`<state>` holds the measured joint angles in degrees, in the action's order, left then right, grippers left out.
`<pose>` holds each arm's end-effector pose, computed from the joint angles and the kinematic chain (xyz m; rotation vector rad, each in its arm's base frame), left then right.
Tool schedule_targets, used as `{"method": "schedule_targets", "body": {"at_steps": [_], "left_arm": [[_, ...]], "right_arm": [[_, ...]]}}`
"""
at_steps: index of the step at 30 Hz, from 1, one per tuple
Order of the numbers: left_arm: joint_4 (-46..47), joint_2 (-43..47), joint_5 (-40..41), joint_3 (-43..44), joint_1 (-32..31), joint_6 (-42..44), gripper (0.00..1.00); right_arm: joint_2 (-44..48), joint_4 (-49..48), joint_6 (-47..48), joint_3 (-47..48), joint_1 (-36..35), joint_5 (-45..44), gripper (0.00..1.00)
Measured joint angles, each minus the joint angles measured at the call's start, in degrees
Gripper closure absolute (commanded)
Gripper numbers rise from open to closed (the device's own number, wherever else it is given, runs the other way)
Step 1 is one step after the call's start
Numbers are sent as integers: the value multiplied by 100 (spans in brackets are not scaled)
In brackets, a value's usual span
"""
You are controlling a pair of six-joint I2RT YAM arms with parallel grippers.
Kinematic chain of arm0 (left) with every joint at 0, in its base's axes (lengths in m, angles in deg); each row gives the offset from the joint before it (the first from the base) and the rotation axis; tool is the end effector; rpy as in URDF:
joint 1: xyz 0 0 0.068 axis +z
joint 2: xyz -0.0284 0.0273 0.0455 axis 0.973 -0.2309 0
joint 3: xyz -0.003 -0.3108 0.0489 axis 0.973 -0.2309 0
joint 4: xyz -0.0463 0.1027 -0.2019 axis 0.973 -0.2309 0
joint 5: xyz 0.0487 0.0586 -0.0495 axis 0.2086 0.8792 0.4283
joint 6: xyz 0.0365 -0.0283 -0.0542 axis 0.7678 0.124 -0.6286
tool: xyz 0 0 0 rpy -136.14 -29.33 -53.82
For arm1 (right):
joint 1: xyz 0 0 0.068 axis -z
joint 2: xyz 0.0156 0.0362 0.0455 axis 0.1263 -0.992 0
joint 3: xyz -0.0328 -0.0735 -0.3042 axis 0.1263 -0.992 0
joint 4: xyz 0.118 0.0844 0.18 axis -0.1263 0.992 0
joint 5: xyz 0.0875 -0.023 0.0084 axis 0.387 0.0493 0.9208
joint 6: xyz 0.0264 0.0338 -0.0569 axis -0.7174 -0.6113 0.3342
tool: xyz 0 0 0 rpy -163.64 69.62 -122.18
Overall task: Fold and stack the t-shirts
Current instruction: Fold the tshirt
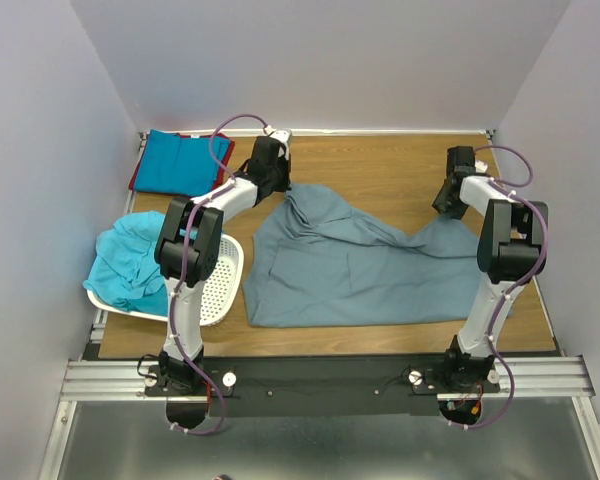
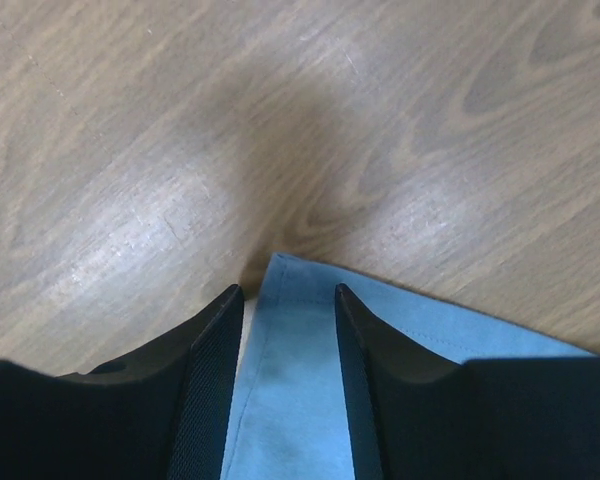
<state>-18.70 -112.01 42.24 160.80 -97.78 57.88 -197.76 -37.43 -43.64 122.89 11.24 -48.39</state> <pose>0.4638 -0.1832 0.2352 0.1632 2.1979 -0.4224 0.4217 -0.0468 0.2012 0.7504 2.4591 -0.2593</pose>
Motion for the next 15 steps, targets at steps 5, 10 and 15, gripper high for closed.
{"method": "schedule_targets", "body": {"at_steps": [5,10,15], "left_arm": [[0,24,-2,-50,0,0,100],[0,44,-9,-74,0,-4,100],[4,107,-107,-76,0,-48,100]], "right_arm": [[-90,-68,17,90,-2,-4,61],[-109,-127,39,96,-2,-33,84],[-109,-127,68,96,0,-61,100]]}}
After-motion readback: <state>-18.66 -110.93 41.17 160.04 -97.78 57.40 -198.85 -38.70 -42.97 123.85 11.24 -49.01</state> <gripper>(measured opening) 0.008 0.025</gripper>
